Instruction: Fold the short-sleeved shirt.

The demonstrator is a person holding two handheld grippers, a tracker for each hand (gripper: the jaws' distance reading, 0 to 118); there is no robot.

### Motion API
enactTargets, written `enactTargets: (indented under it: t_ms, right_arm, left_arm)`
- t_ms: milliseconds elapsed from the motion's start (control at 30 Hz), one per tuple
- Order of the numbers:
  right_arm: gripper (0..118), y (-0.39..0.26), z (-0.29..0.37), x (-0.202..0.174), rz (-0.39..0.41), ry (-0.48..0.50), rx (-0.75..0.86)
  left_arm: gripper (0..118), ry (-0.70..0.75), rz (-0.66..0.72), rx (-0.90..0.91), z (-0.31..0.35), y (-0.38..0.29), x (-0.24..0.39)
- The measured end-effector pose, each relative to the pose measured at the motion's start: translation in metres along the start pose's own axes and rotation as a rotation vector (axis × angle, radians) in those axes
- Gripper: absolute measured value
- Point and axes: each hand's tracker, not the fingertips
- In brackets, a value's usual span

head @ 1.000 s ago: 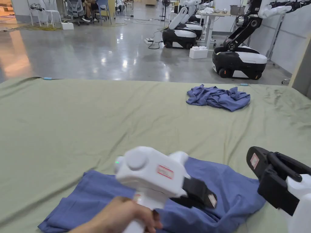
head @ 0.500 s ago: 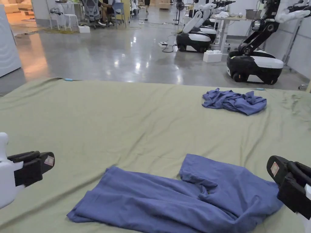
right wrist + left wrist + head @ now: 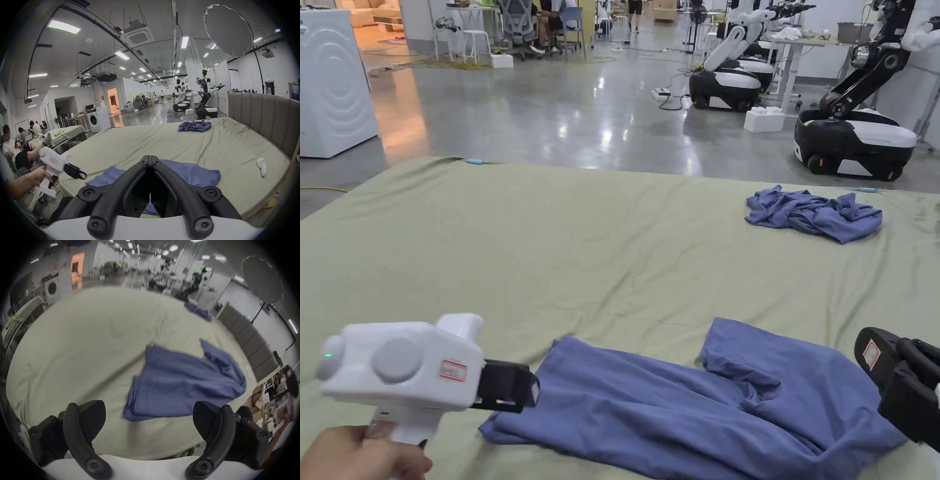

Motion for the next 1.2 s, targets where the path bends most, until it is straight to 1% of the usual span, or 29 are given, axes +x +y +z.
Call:
enactTargets:
  t_ms: [67,100,133,167,200,233,267,300,333,367,400,533,567,633,667,700,733,767,800,833,867,933,967,1000,1033,1067,1100,1133,1200]
  right_arm:
    - [2,-0.001,0.002,0.0,0.005,-0.005,-0.004]
    - [2,-0.002,0.002,0.0,0.004,-0.004,-0.009]
    - [2,-0.003,0.002,0.002,0.003,0.001,-0.014]
    - [2,-0.005,0.001,0.004,0.002,-0.003,-0.02]
    - [2,-0.007,-0.001,0.006,0.003,-0.013,-0.025]
    - [2,-0.008,-0.002,0.009,0.004,-0.017,-0.031]
    - [2,-0.009,-0.004,0.012,0.005,-0.023,-0.038]
    - [2,-0.01,-0.006,0.015,0.007,-0.032,-0.045]
    - [2,-0.011,-0.008,0.019,0.015,-0.038,-0.052]
    - [2,-0.01,-0.012,0.024,0.021,-0.046,-0.061]
    - [2,-0.008,-0.016,0.028,0.024,-0.052,-0.068]
    - [2,0.01,-0.053,0.063,-0.003,-0.054,-0.095]
    - [2,0.018,-0.067,0.072,0.01,-0.076,-0.116]
    - [3,0.029,-0.105,0.092,0.07,-0.091,-0.179]
    - [14,0.032,-0.133,0.104,0.084,-0.103,-0.249]
    - [14,0.032,-0.165,0.119,0.085,-0.108,-0.343]
    - [23,0.027,-0.196,0.132,0.086,-0.122,-0.426]
    - [44,0.018,-0.234,0.148,0.075,-0.159,-0.543]
    - [77,0.005,-0.266,0.161,0.06,-0.208,-0.672]
    - [84,-0.011,-0.292,0.173,0.049,-0.219,-0.732]
    - [83,-0.024,-0.314,0.182,0.022,-0.228,-0.791]
    - [83,-0.046,-0.34,0.186,0.048,-0.252,-0.861]
    - [81,-0.057,-0.343,0.186,0.05,-0.24,-0.898]
    - [65,-0.064,-0.344,0.185,0.028,-0.186,-0.953]
    - [24,-0.069,-0.344,0.184,-0.02,-0.154,-0.976]
    - [17,-0.065,-0.336,0.181,-0.051,-0.18,-0.899]
    - [14,-0.056,-0.322,0.18,-0.02,-0.2,-0.84]
    - [14,-0.05,-0.317,0.181,-0.034,-0.178,-0.827]
    - [13,-0.034,-0.297,0.191,-0.121,-0.17,-0.738]
  left_arm:
    - [115,0.098,-0.107,-0.028,-0.018,0.002,0.005]
    - [114,0.148,-0.136,-0.035,-0.026,0.001,0.008]
    - [111,0.153,-0.147,-0.063,-0.035,-0.004,0.016]
    - [103,0.11,-0.126,-0.088,-0.042,-0.006,0.015]
    - [87,0.042,-0.065,-0.121,-0.046,-0.01,0.013]
    - [52,0.004,0.001,-0.101,-0.048,-0.012,0.009]
    - [23,-0.001,0.032,-0.105,-0.048,-0.012,0.008]
    - [12,0.004,0.012,-0.076,-0.041,-0.009,0.009]
    - [11,0.006,-0.024,0.012,-0.034,-0.004,0.005]
    - [11,-0.004,-0.024,0.021,-0.032,-0.001,0.004]
    - [11,0.012,-0.029,-0.004,-0.029,-0.003,0.012]
    - [10,-0.049,-0.008,-0.044,-0.031,-0.006,0.015]
    - [10,-0.057,0.001,-0.038,-0.029,-0.008,0.014]
    - [10,-0.085,0.01,-0.028,-0.024,-0.01,0.017]
    - [10,-0.089,0.014,-0.027,-0.024,-0.007,0.013]
    - [10,-0.1,0.021,-0.015,-0.022,-0.007,0.012]
    - [10,-0.108,0.028,-0.013,-0.02,-0.008,0.013]
    - [10,-0.11,0.029,-0.012,-0.018,-0.008,0.015]
    - [10,-0.114,0.031,-0.004,-0.018,-0.007,0.012]
    - [10,-0.116,0.034,-0.003,-0.018,-0.007,0.013]
    - [10,-0.122,0.035,-0.006,-0.018,-0.007,0.014]
    - [10,-0.125,0.035,-0.011,-0.017,-0.008,0.014]
    - [10,-0.128,0.034,-0.011,-0.016,-0.008,0.015]
    - [10,-0.132,0.033,-0.011,-0.015,-0.008,0.015]
    - [10,-0.135,0.039,-0.011,-0.013,-0.008,0.015]
    - [10,-0.144,0.044,-0.011,-0.012,-0.007,0.013]
    - [10,-0.156,0.049,-0.005,-0.01,-0.006,0.011]
    - [10,-0.161,0.053,0.001,-0.008,-0.004,0.011]
    - [10,-0.17,0.05,0.014,-0.003,0.0,0.009]
